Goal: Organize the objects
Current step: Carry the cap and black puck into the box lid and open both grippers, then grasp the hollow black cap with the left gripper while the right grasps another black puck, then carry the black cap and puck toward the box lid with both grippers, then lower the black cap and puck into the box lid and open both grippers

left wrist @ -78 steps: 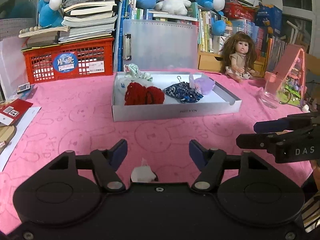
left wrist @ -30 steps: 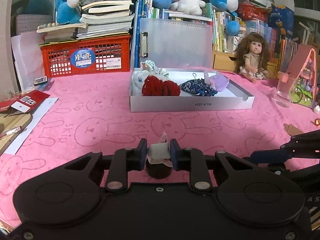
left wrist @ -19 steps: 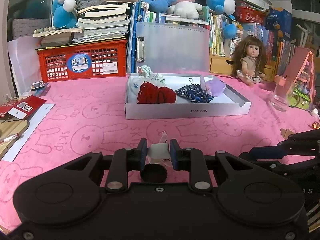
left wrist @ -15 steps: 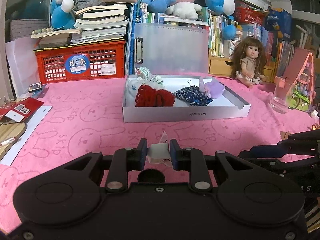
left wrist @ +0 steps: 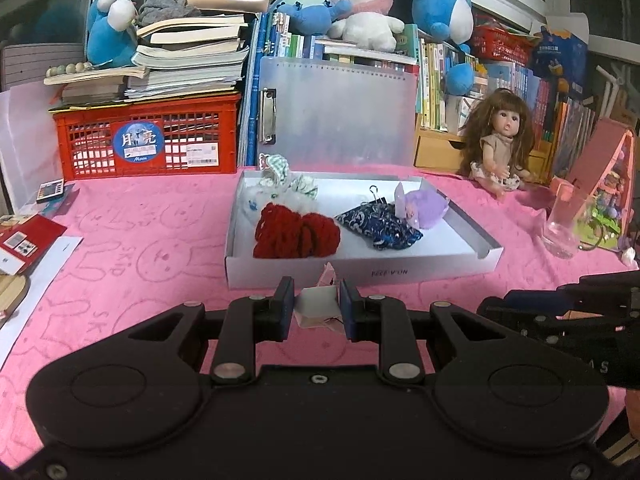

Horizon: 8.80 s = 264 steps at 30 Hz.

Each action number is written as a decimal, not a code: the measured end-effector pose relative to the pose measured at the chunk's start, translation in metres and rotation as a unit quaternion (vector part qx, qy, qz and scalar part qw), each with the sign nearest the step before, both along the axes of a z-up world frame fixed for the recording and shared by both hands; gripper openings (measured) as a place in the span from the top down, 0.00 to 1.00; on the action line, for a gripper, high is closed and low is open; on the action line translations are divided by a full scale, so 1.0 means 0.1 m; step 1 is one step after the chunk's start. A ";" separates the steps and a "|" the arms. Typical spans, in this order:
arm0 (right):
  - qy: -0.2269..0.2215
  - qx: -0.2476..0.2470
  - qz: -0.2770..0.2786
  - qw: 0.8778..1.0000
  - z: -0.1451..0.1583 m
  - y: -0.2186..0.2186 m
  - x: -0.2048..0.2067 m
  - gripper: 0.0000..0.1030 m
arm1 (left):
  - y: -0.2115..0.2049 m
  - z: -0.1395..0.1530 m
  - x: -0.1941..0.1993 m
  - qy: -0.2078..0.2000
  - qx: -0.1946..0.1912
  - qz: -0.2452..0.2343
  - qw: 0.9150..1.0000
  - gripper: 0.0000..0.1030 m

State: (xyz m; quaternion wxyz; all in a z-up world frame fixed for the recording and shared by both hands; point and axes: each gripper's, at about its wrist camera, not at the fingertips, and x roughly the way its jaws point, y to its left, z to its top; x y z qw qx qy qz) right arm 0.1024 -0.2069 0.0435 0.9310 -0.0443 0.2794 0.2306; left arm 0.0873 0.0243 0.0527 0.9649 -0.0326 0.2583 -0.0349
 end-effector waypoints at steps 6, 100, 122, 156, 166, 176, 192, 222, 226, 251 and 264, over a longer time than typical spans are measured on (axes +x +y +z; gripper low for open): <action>0.002 0.005 -0.033 0.999 0.07 -0.07 0.25 0.64 | -0.02 0.04 0.25 0.003 -0.007 0.000 1.000 0.78; 0.039 0.022 -0.047 0.998 0.05 -0.18 0.92 0.35 | 0.11 0.12 1.10 0.021 -0.027 -0.036 0.999 0.53; 0.020 -0.013 -0.012 1.000 -0.05 -0.21 -0.28 0.30 | 0.12 -0.23 -0.39 0.025 -0.003 -0.025 0.999 0.51; 0.040 -0.042 0.004 0.998 -0.31 -0.17 -0.77 0.62 | 0.10 -0.50 -0.63 0.032 0.002 0.006 0.999 0.71; 0.041 -0.035 -0.001 0.999 -0.30 -0.19 -0.73 0.64 | 0.06 -0.46 -0.63 0.027 0.000 -0.002 1.000 0.71; 0.041 -0.025 -0.023 0.999 -0.29 -0.24 -0.68 0.64 | 0.06 -0.35 -0.65 0.019 -0.014 -0.005 1.000 0.71; 0.040 0.001 -0.069 0.997 -0.19 -0.31 -0.43 0.64 | -0.04 -0.24 -0.43 0.011 -0.020 -0.022 1.000 0.71; 0.029 0.008 -0.066 0.997 -0.12 -0.15 -0.08 0.64 | -0.04 -0.14 -0.07 0.003 -0.019 -0.020 1.000 0.71; 0.026 0.008 -0.069 0.997 -0.08 -0.15 -0.03 0.64 | -0.05 -0.11 -0.01 -0.001 -0.016 -0.022 1.000 0.71; 0.014 0.029 -0.077 0.997 0.21 -0.13 0.88 0.64 | -0.10 0.21 1.06 -0.006 -0.021 -0.012 1.000 0.71; 0.033 0.050 -0.077 0.995 0.21 -0.12 1.39 0.64 | -0.01 0.10 1.69 0.010 -0.044 -0.004 0.999 0.71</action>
